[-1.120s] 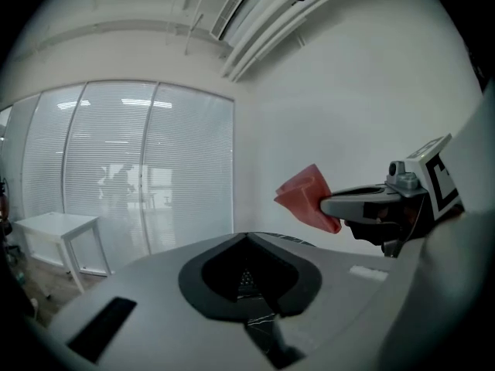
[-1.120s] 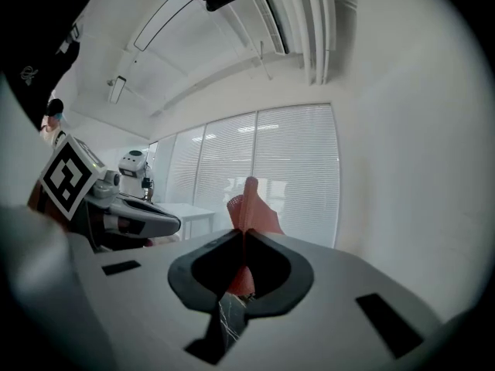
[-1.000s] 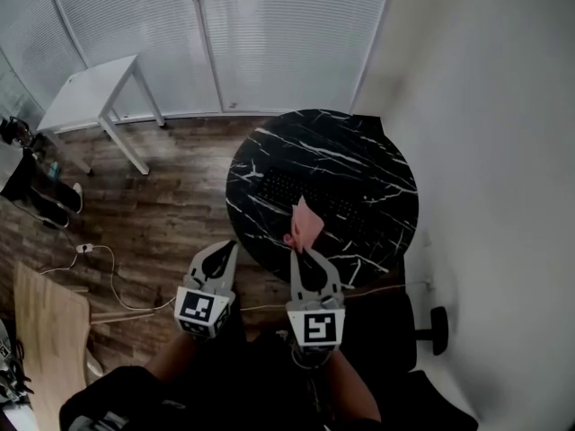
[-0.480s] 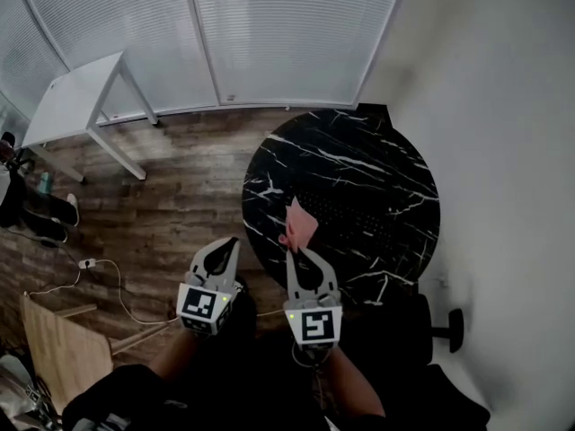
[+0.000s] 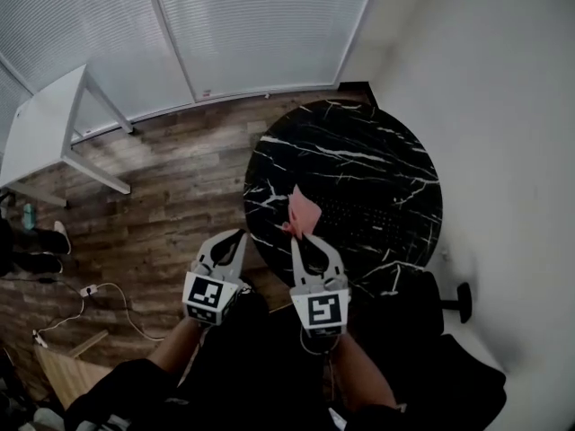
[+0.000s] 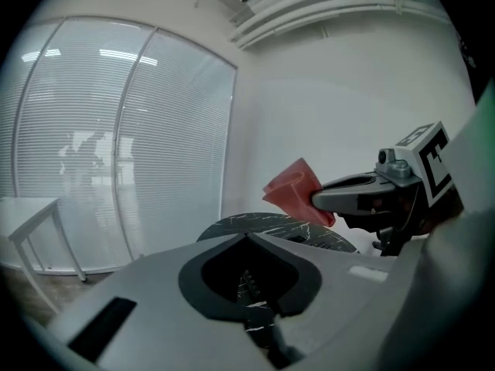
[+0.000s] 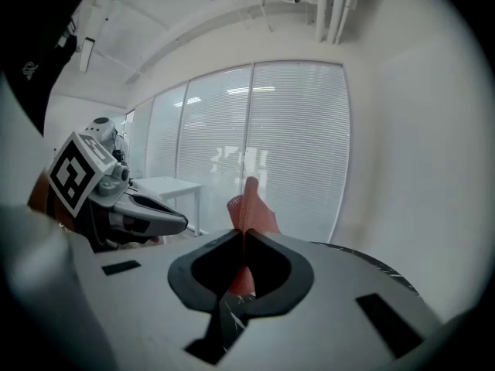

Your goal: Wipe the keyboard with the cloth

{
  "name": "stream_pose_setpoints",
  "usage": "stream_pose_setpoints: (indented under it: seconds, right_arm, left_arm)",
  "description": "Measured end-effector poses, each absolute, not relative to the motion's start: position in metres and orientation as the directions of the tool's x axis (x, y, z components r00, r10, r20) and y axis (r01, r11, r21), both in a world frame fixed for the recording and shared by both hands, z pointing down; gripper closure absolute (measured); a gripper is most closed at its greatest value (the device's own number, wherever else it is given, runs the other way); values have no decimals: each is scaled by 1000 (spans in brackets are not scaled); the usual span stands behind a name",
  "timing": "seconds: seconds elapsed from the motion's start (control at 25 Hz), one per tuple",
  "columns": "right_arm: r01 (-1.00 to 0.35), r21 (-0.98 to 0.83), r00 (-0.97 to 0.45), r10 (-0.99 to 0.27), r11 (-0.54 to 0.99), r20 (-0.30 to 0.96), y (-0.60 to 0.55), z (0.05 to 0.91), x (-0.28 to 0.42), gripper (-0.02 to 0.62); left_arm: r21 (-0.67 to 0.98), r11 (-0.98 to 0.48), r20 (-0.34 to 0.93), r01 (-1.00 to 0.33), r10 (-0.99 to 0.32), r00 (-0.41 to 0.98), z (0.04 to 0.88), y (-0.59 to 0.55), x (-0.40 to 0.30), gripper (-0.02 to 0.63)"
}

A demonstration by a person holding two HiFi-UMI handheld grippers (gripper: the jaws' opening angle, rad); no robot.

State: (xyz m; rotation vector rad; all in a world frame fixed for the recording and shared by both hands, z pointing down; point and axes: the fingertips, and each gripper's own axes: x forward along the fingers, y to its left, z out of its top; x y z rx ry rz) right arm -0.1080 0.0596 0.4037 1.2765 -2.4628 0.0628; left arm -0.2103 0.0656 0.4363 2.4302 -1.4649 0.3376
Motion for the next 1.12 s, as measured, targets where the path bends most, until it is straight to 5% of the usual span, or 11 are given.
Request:
stream_pose_setpoints:
  seconds: [0.72, 1.12]
  right_arm:
    - [-688, 178, -439, -598, 704, 670, -85, 541, -68, 586]
    - [-366, 327, -310, -446, 871, 840, -109, 632, -63, 586]
  left_arm:
    - [176, -457, 530, -872, -702, 475, 556, -44, -170, 609]
    - [236, -404, 616, -884, -641, 458, 613, -59, -162, 609]
